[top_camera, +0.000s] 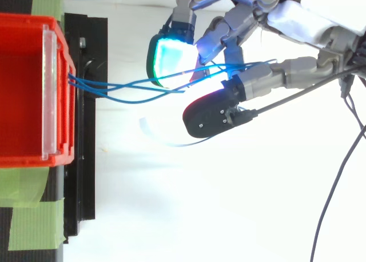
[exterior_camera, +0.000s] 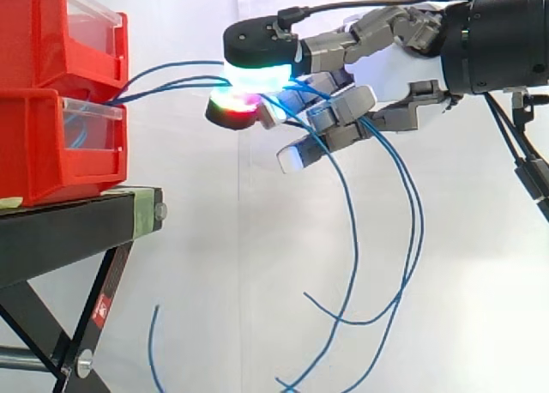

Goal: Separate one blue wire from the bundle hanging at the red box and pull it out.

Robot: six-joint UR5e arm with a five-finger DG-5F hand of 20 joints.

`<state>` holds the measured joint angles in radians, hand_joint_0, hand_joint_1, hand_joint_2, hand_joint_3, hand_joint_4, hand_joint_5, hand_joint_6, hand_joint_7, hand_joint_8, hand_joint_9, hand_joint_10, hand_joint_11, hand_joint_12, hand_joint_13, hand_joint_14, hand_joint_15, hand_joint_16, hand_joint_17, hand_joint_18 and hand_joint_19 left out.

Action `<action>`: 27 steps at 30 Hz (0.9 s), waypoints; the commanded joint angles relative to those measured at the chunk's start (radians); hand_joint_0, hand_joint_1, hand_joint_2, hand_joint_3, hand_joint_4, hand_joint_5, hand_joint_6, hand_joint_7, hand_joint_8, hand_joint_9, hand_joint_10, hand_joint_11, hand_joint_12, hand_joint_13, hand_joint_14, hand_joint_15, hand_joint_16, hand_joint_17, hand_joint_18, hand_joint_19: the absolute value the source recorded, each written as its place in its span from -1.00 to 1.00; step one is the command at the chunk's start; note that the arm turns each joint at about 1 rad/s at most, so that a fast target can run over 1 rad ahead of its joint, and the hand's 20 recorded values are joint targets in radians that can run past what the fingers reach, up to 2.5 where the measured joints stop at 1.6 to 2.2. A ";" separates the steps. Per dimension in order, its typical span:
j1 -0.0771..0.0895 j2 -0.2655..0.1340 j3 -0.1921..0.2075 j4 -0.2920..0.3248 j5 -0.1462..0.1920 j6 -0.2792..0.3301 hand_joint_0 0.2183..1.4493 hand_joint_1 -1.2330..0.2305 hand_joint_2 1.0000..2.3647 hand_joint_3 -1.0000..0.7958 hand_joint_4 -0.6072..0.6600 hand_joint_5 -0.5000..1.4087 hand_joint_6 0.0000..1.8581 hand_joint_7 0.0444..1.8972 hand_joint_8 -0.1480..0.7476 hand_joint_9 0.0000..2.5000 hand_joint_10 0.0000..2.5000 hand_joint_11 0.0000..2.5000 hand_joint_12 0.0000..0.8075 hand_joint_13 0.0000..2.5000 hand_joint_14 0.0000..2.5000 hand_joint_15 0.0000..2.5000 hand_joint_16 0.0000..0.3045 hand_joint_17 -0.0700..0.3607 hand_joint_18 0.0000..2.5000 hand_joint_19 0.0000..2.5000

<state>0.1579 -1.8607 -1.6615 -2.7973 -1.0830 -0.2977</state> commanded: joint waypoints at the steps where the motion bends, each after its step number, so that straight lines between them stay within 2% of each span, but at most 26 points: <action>1: 0.000 0.000 0.000 -0.001 0.000 0.000 -0.12 -0.58 -1.00 -0.44 0.25 -0.74 -0.06 0.11 0.06 -0.35 -0.98 -0.12 -0.23 -0.04 -0.27 0.10 -0.69 -0.18 -0.42 -0.38; 13: 0.000 0.000 0.000 -0.001 0.000 0.002 -0.20 -0.61 -1.00 -0.44 0.25 -0.74 -0.07 0.10 0.05 -0.37 -0.99 -0.14 -0.23 -0.05 -0.31 0.11 -0.68 -0.17 -0.44 -0.38; 20: 0.000 0.000 0.000 -0.001 0.000 0.002 -0.35 -0.42 -1.00 -0.44 0.26 -0.74 -0.09 0.10 0.10 -0.34 -0.98 -0.14 -0.21 -0.06 -0.32 0.11 -0.67 -0.14 -0.46 -0.33; 27: 0.000 0.000 -0.001 -0.001 0.000 0.000 -0.32 -0.49 -1.00 -0.44 0.27 -0.74 -0.09 0.10 0.08 -0.34 -0.99 -0.14 -0.22 -0.06 -0.33 0.10 -0.66 -0.14 -0.46 -0.33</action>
<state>0.1578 -1.8606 -1.6620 -2.7978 -1.0830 -0.2967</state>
